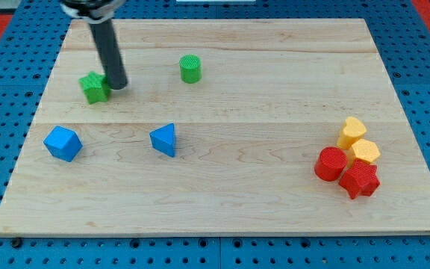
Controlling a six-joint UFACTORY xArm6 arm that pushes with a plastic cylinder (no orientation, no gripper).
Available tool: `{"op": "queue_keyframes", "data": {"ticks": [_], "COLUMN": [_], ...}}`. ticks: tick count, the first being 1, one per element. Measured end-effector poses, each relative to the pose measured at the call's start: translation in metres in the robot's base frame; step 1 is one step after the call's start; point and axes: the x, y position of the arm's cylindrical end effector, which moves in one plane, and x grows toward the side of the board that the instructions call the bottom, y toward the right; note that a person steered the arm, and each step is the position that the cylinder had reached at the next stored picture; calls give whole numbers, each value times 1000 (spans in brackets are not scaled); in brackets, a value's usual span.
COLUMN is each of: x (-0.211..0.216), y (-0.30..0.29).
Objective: Push the blue triangle below the green star
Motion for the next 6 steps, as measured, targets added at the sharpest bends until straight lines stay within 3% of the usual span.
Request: {"op": "queue_keyframes", "data": {"ticks": [1, 3, 4, 5, 6], "x": [-12, 90, 112, 124, 88], "y": [-26, 163, 177, 106, -6]}}
